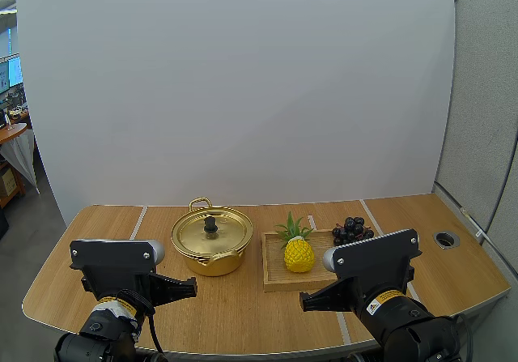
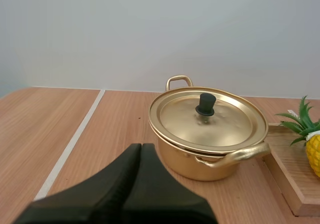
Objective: Open the pot, put the grape inside, and close it
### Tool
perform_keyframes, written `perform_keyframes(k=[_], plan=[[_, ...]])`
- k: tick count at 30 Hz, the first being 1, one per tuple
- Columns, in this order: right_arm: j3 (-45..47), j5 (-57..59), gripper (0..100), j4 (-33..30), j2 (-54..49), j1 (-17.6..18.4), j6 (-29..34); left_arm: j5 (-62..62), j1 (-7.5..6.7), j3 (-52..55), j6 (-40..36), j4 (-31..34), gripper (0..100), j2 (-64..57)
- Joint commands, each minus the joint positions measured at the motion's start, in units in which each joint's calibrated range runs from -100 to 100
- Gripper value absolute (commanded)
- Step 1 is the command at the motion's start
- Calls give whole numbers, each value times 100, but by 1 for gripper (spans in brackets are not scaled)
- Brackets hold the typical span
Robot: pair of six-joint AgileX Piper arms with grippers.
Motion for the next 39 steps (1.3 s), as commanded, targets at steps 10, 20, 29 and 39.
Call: perform_keyframes(k=[10, 20, 29, 39], plan=[[0, -19, 0, 102, -25, -23, 5, -139, 4, 14, -15, 0, 0, -29], [-755, -13, 0, 254, -25, -23, 5, -139, 4, -950, -15, 0, 0, -29], [-2604, 1743, 0, 365, -25, -23, 5, 662, 4, -2541, -15, 0, 0, -29], [-4211, 3976, 0, 406, -25, -23, 5, 3292, 4, -4274, 34, 0, 0, -29]])
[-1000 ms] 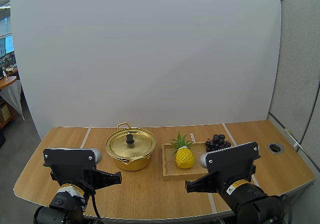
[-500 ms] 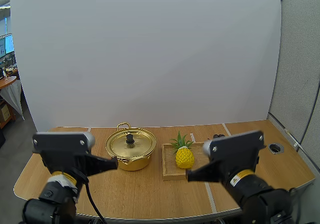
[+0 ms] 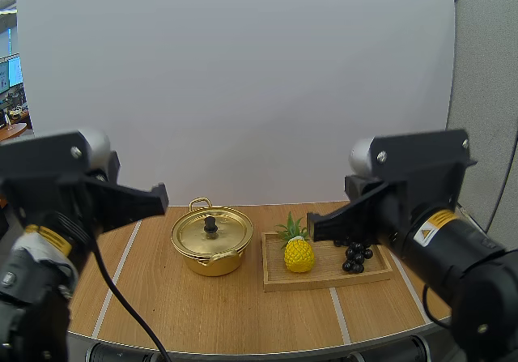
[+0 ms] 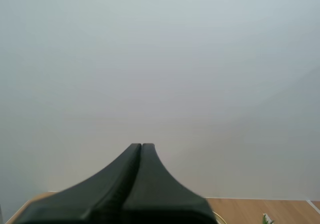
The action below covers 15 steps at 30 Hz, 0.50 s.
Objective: Open the pot, put the grape inside, and close it
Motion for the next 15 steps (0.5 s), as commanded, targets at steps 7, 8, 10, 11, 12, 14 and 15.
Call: perform_keyframes(k=[7, 8, 10, 11, 12, 14, 15], plan=[[-1314, 2670, 0, 54, 0, -23, -3, 3800, 4, -1662, 115, 0, 0, 0], [-1354, 2973, 0, 68, 0, -23, -3, 3911, 4, -1680, 123, 0, 0, 0], [-1354, 3211, 0, 68, 0, -23, -3, 4129, 4, -1695, 226, 0, 0, 0], [-1354, 3424, 0, 68, 0, -23, -3, 4274, 4, -1695, 252, 0, 0, 0], [-1354, 3550, 0, 68, 0, -23, -3, 4352, 4, -1695, 252, 0, 0, 0], [-1354, 3792, 0, 56, 0, -23, -3, 4401, 4, -1695, 307, 0, 0, 0], [-1354, 3934, 0, 42, 0, -23, -3, 4381, 4, -1695, 401, 0, 0, 0]])
